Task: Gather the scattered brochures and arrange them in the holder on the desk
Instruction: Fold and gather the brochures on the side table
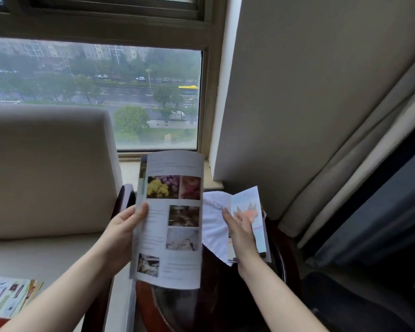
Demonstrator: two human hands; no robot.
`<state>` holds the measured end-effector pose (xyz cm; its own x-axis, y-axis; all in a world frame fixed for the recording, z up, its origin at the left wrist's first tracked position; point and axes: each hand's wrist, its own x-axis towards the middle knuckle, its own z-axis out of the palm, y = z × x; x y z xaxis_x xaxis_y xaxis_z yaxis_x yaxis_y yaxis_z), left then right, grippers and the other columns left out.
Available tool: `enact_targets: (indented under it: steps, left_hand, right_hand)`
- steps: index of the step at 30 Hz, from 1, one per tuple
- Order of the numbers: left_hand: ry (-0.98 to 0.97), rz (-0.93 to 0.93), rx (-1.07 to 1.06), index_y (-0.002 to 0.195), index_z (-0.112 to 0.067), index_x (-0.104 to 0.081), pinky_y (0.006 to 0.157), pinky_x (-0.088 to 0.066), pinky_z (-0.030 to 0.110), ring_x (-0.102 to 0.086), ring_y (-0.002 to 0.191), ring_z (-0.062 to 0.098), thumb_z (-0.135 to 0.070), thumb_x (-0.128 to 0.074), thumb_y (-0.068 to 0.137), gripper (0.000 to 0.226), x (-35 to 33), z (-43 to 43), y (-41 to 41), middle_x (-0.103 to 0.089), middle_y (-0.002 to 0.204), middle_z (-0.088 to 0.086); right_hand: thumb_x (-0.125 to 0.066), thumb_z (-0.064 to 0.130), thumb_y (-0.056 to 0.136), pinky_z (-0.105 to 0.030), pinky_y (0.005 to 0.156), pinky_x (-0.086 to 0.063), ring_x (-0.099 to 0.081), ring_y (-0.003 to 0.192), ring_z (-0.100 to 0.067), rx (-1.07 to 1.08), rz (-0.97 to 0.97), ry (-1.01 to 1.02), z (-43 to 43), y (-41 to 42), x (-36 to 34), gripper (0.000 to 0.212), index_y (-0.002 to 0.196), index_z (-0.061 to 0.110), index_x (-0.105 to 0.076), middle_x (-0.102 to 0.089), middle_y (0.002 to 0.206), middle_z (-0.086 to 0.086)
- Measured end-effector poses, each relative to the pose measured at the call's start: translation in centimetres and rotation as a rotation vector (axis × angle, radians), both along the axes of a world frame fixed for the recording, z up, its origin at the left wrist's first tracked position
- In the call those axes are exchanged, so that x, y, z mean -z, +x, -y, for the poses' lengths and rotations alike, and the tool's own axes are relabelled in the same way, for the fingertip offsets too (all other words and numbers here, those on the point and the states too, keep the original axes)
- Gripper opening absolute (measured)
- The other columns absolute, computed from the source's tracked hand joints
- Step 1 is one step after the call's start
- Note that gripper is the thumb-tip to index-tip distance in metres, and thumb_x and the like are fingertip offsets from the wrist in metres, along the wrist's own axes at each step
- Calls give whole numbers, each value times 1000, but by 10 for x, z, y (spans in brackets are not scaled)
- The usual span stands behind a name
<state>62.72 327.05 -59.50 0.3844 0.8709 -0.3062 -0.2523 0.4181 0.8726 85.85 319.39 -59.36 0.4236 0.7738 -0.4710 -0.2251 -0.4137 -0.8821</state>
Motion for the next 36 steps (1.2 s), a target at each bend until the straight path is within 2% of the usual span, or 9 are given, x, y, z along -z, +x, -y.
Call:
enact_targets:
  steps: [2, 5, 9, 12, 16, 22, 28, 33, 36]
  left_hand:
    - [-39, 7, 3, 111, -10, -69, 72, -59, 45, -71, 93, 34, -37, -56, 87, 39, 2, -4, -9, -71, 111, 20]
    - [-101, 25, 11, 109, -11, -70, 70, -59, 46, -72, 89, 33, -37, -53, 86, 39, 4, -6, -17, -71, 108, 19]
    - [-146, -11, -36, 103, -12, -71, 63, -60, 44, -74, 77, 30, -37, -53, 87, 34, 6, -10, -22, -75, 96, 17]
    - [-153, -58, -109, 101, -11, -68, 58, -60, 41, -74, 71, 27, -32, -47, 96, 30, 9, -14, -24, -76, 90, 15]
    - [-101, -150, -169, 100, -11, -69, 55, -59, 35, -75, 73, 25, -28, -50, 97, 25, 8, -17, -30, -76, 91, 12]
    - [-8, -349, -224, 95, -11, -67, 62, -57, 35, -72, 74, 23, -25, -53, 96, 20, 1, -11, 0, -75, 89, 10]
    - [111, -320, -199, 104, -13, -66, 65, -57, 33, -71, 90, 23, -19, -54, 95, 16, -14, 21, 52, -74, 97, 7]
    - [135, -237, -159, 97, -23, -71, 59, -57, 19, -72, 77, 4, -21, -53, 97, 18, -25, 39, 76, -77, 86, -6]
    - [134, -297, -41, 101, -15, -72, 65, -59, 24, -72, 84, 8, -27, -52, 96, 23, -26, 39, 71, -76, 96, 0]
  right_hand:
    - [-62, 60, 80, -49, 117, -27, -31, 142, -18, -92, -132, -141, 3, 9, 16, 86, 150, 27, -27, -34, 154, 2]
    - [-57, 72, 72, -56, 111, -31, -45, 132, -23, -233, -523, -229, 7, 13, 36, 100, 152, 24, -20, -55, 137, -5]
    - [-71, 39, 75, -36, 90, -47, -63, 105, -21, -308, -637, -105, 6, 8, 43, 66, 133, 15, -53, -68, 117, -6]
    - [-69, 12, 79, -27, 65, -55, -69, 74, -17, -256, -499, -20, -3, 11, 35, 28, 108, 12, -68, -75, 93, -8]
    - [-60, 6, 91, -36, 70, -55, -67, 74, -21, -153, -308, 14, -14, 29, 22, 8, 90, 8, -68, -72, 86, -10]
    - [-55, 23, 97, -22, 64, -49, -61, 78, -15, -213, 204, 95, -24, 22, -12, 13, 94, 12, -62, -66, 85, 1]
    - [-35, 31, 102, -38, 80, -53, -63, 95, -16, -380, 688, 74, -14, -38, -15, 19, 116, 25, -45, -63, 105, 8]
    - [-50, 63, 86, -31, 100, -45, -56, 119, -9, -392, 295, 168, -5, -60, -13, 64, 140, 33, -36, -57, 129, 14]
    - [-62, 45, 85, -22, 95, -50, -62, 111, 0, -373, 73, 261, -4, -52, -12, 52, 133, 30, -48, -65, 122, 14]
